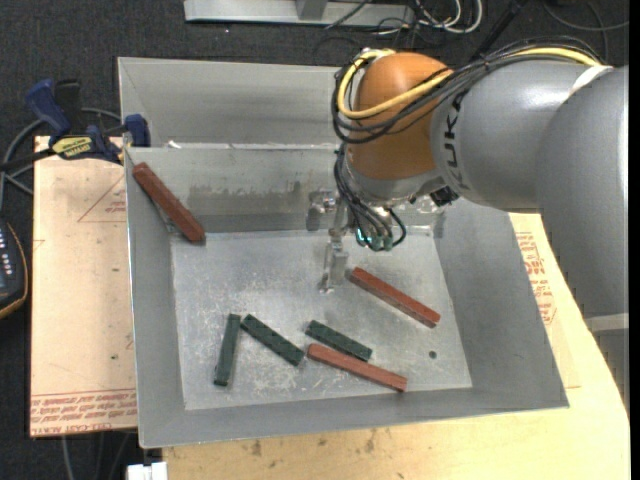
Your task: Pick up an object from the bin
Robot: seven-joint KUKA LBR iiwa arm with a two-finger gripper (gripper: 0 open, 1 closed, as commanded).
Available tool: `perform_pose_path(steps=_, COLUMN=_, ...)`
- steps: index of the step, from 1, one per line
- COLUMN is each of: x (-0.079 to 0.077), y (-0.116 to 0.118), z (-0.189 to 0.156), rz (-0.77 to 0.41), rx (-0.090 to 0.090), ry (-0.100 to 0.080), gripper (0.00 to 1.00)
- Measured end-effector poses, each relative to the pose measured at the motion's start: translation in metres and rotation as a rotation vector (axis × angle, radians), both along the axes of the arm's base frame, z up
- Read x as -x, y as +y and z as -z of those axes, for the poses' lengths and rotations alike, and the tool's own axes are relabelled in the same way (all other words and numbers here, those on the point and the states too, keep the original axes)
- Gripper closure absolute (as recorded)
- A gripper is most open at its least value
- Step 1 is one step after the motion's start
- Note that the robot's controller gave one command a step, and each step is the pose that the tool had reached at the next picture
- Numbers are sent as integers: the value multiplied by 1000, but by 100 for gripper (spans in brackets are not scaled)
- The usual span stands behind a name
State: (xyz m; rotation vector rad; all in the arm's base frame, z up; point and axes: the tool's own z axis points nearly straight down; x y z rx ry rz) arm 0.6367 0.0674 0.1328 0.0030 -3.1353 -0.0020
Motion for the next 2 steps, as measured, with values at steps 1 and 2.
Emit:
perform_pose_path(steps=1, x=24, y=-90, z=66, rz=-51, rx=3, ry=-1, gripper=0)
perform_pose_path(steps=2, x=21, y=-85, z=62, rz=-57, rx=0, ry=-9, gripper=100)
